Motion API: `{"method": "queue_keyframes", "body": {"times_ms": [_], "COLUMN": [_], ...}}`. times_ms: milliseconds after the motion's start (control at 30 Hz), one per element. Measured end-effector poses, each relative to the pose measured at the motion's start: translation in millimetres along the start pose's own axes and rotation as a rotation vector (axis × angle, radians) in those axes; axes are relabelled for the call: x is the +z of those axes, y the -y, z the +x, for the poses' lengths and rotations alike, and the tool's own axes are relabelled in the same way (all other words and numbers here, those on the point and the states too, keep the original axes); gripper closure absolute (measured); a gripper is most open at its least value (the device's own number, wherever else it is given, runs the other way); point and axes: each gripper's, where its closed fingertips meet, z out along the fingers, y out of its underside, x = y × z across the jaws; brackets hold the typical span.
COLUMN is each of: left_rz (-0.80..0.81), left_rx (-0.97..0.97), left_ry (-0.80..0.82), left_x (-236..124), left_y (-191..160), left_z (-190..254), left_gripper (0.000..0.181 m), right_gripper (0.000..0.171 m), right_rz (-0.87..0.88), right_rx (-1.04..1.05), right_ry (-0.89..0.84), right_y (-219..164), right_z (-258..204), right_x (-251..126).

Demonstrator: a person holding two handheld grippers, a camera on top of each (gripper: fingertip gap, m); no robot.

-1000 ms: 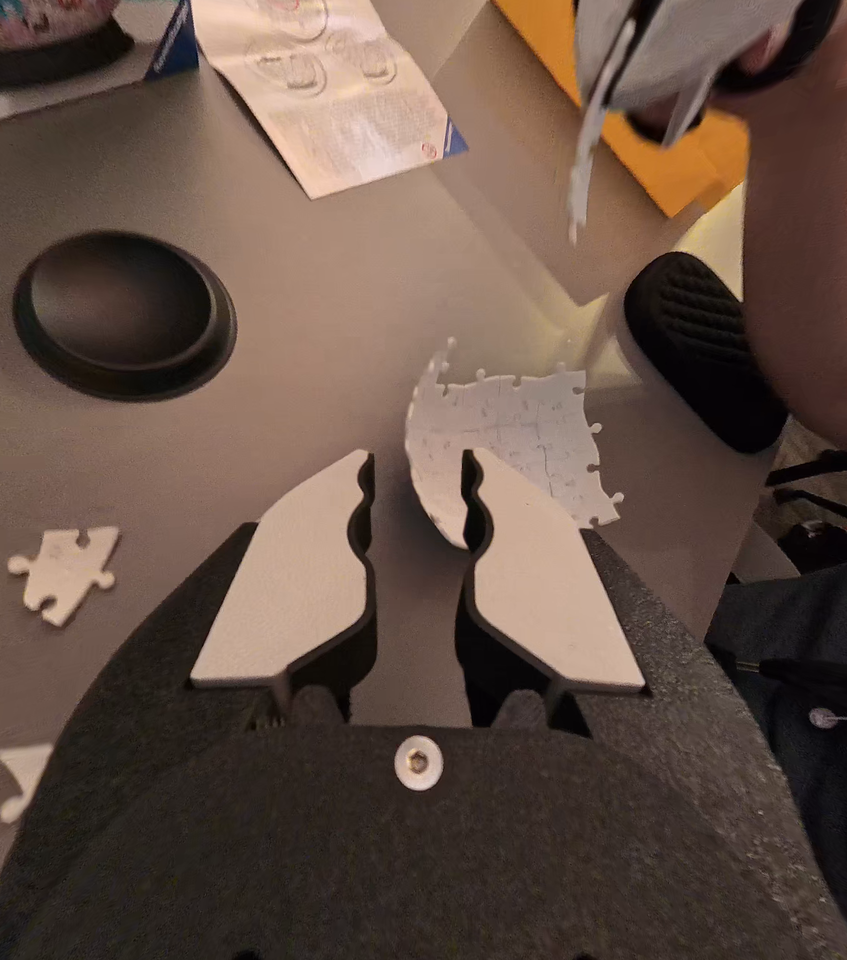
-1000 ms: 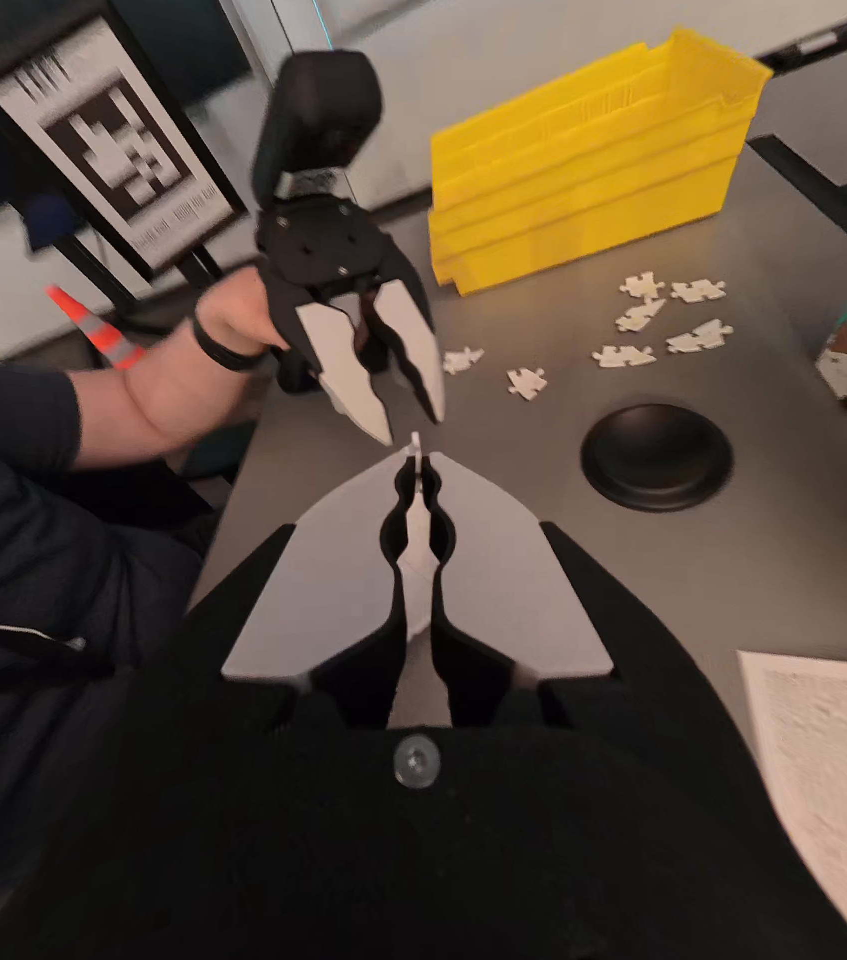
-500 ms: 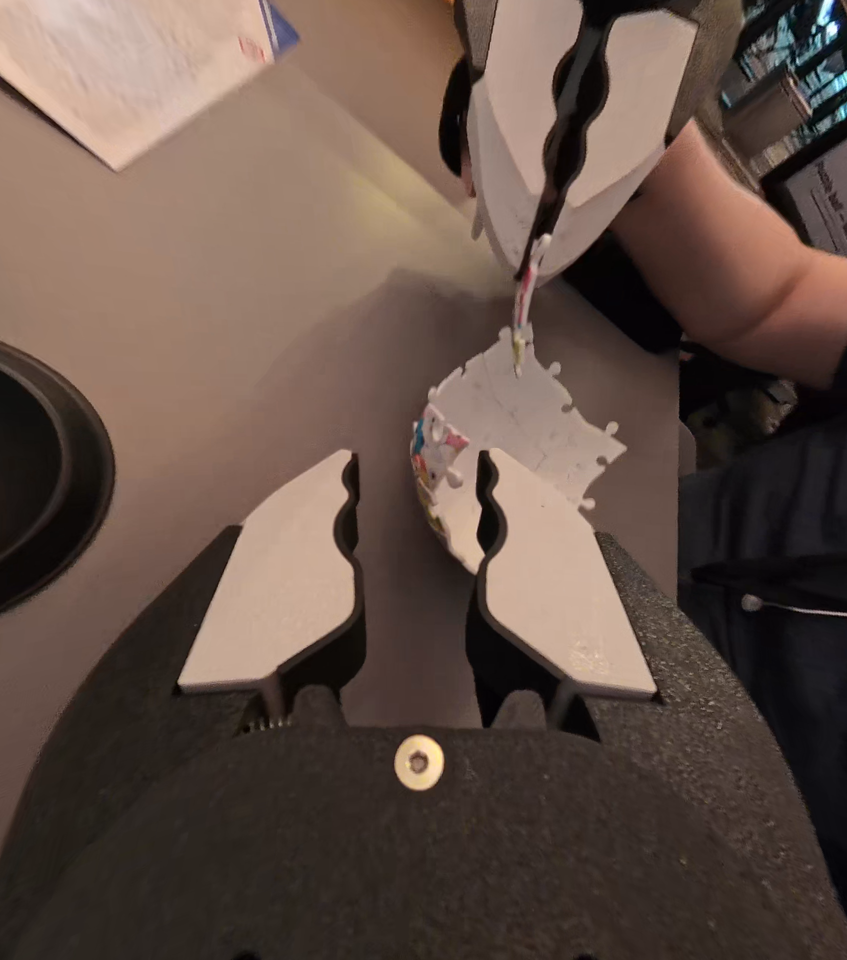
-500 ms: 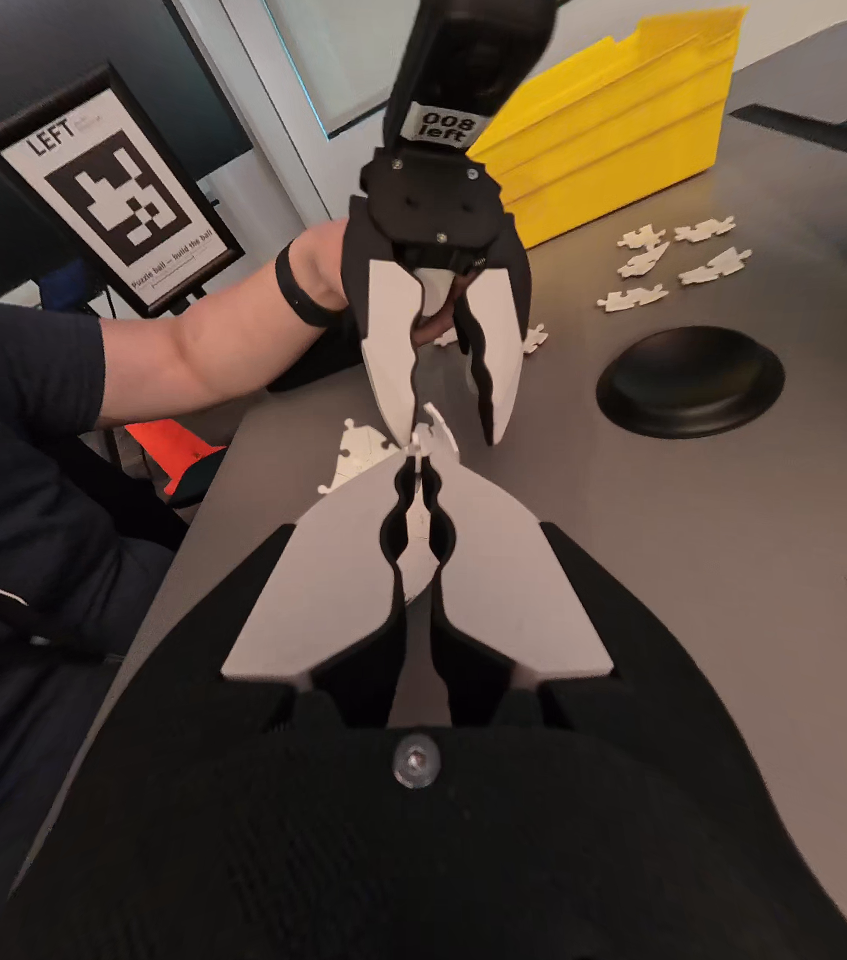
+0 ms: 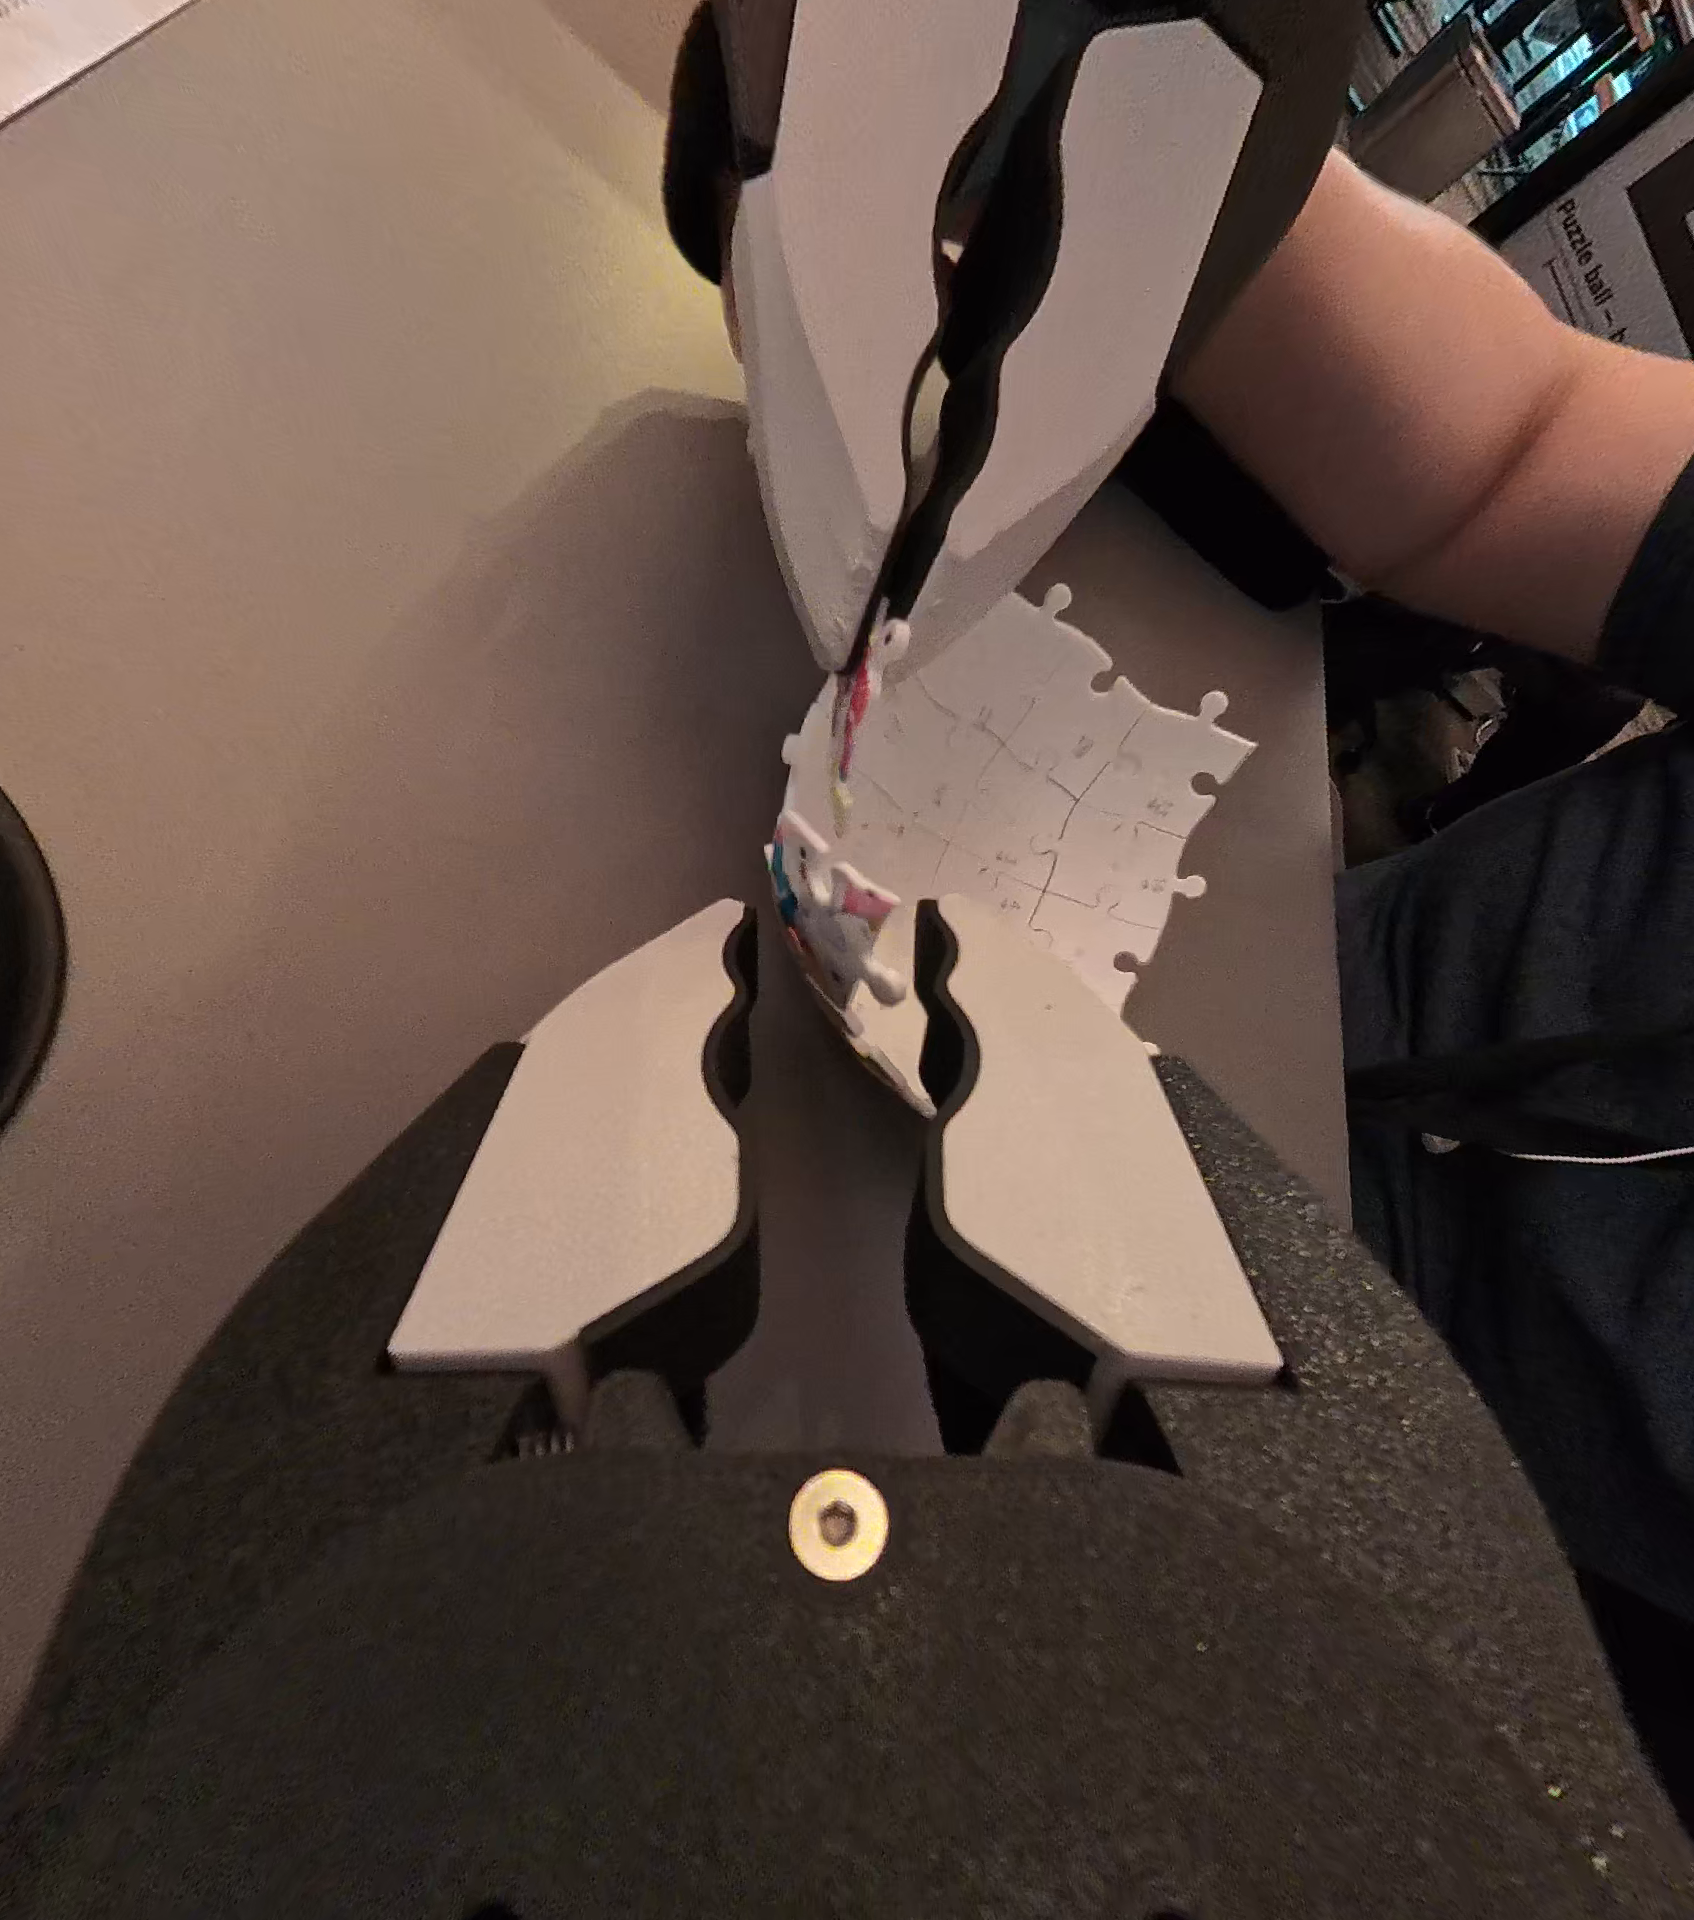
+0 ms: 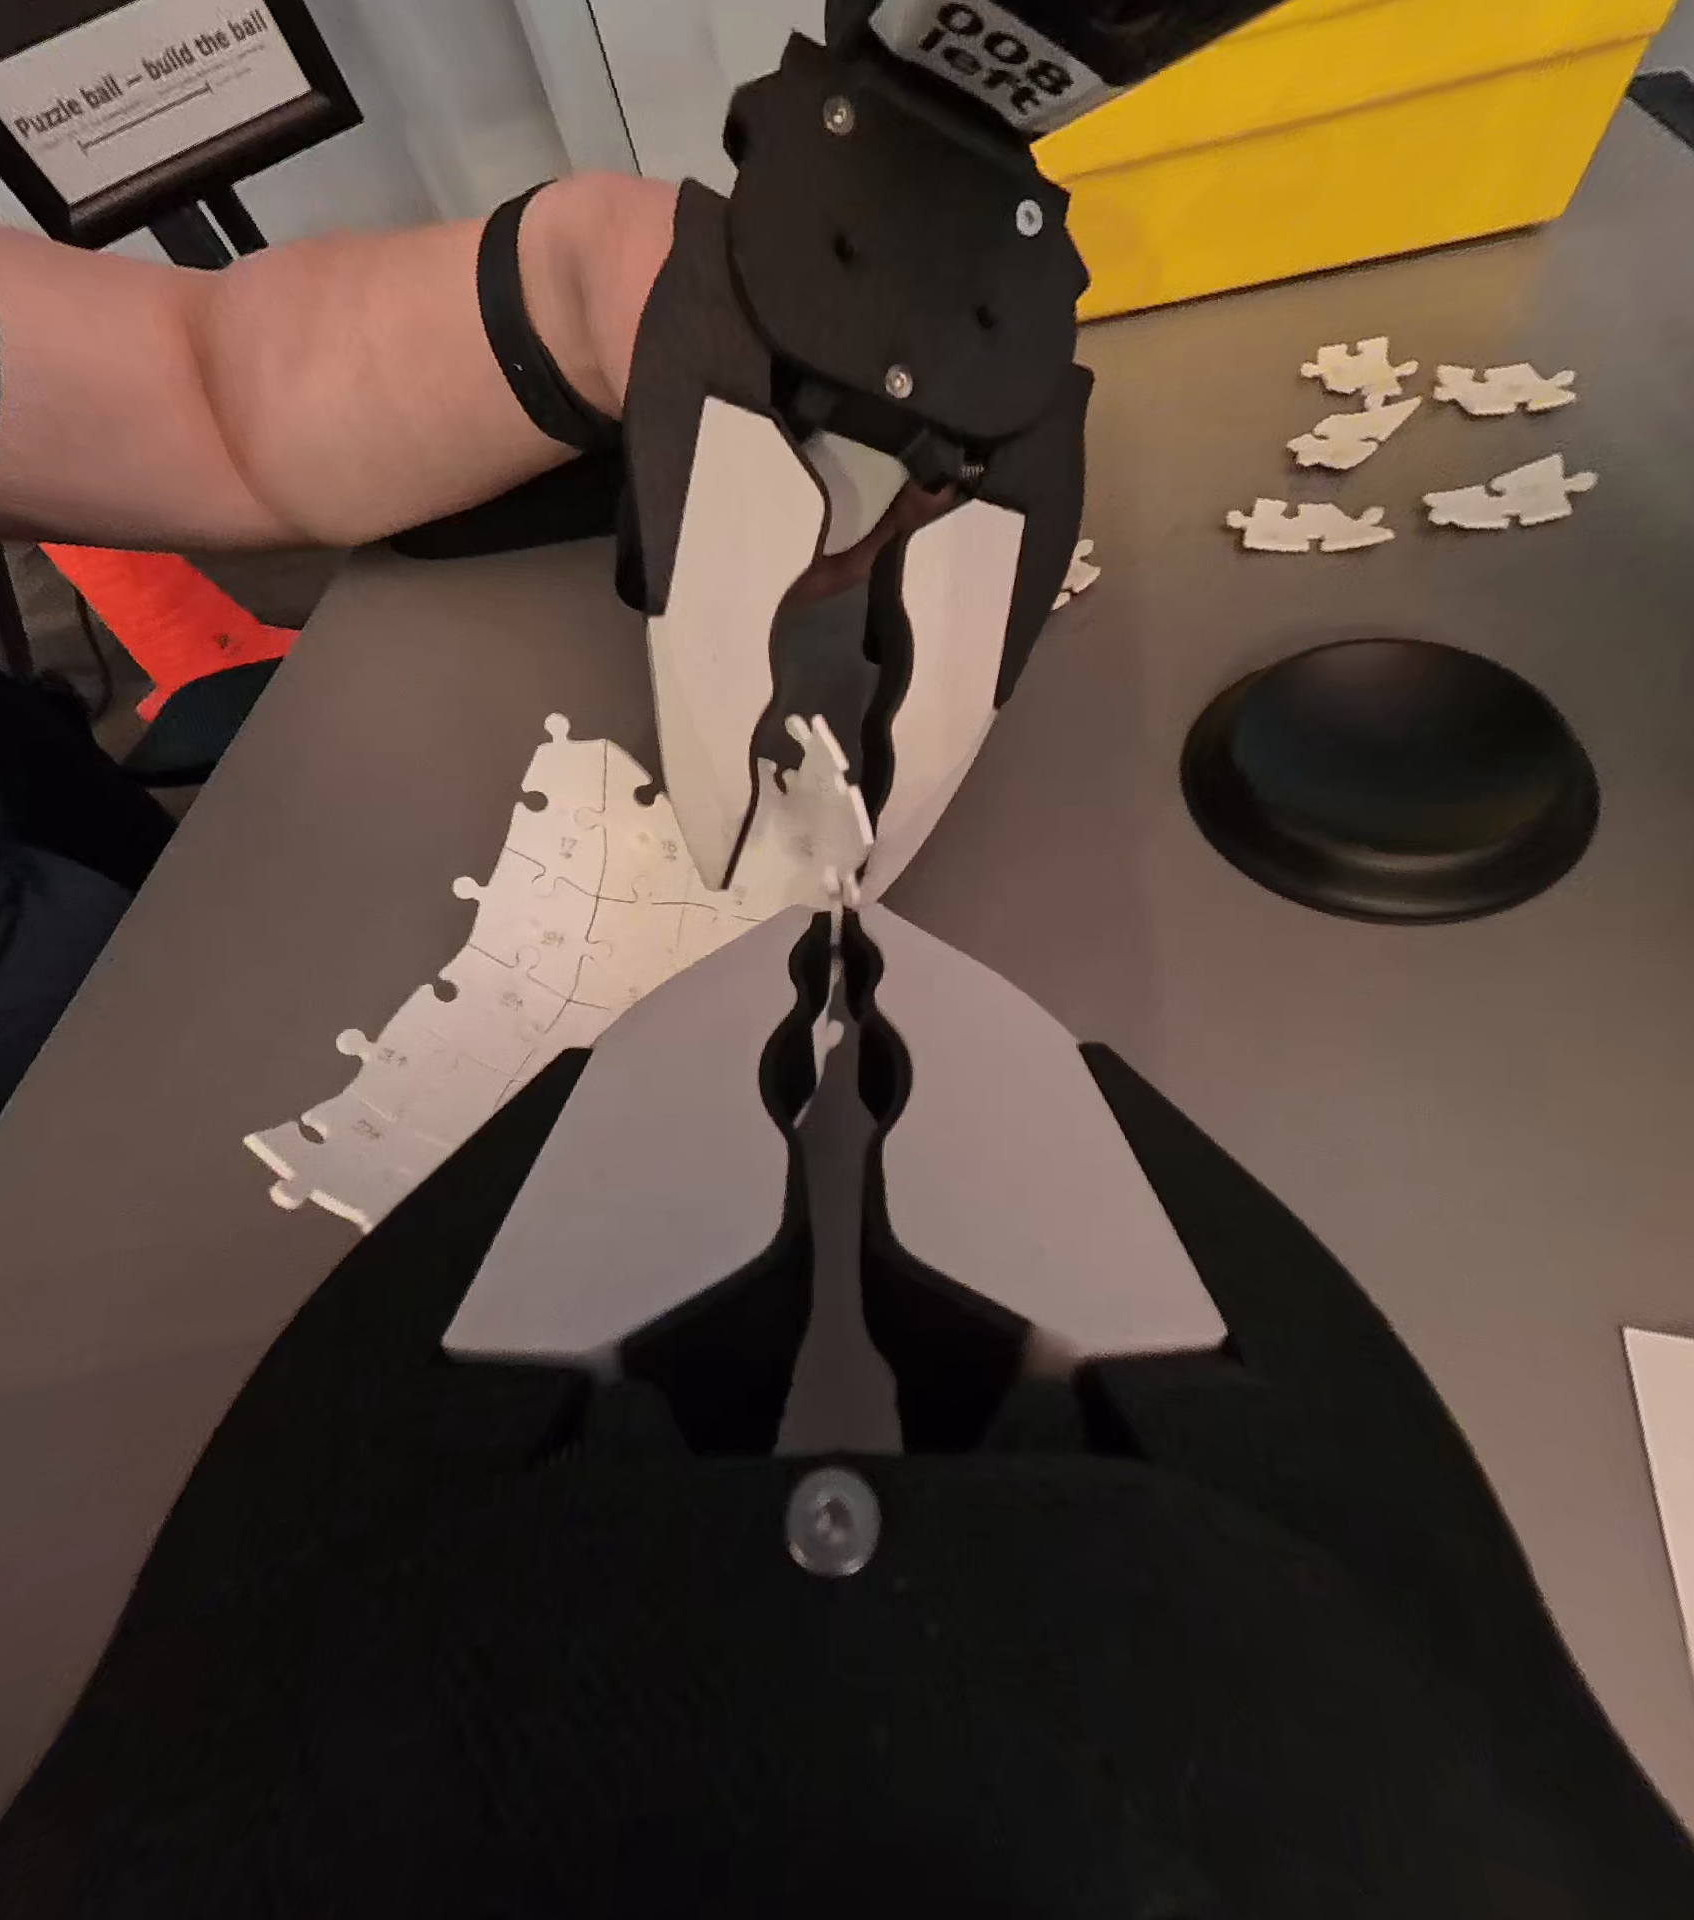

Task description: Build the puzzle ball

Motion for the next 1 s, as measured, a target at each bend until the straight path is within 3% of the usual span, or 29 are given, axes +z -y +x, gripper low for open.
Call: {"method": "queue_keyframes", "body": {"times_ms": [500, 1000], "left_rz": [0.057, 0.066], "left_rx": [-0.020, -0.039], "left_ry": [-0.036, 0.027], "left_x": [-9, 3], "left_y": [3, 4], "left_z": [0, -4], "left_gripper": [0.159, 0.158], "right_gripper": [0.168, 0.168], "right_rz": [-0.140, -0.131], "right_rx": [-0.106, -0.064], "right_ry": [0.067, 0.028], "right_y": [1, -1], "right_z": [1, 5], "right_x": [14, 6]}}
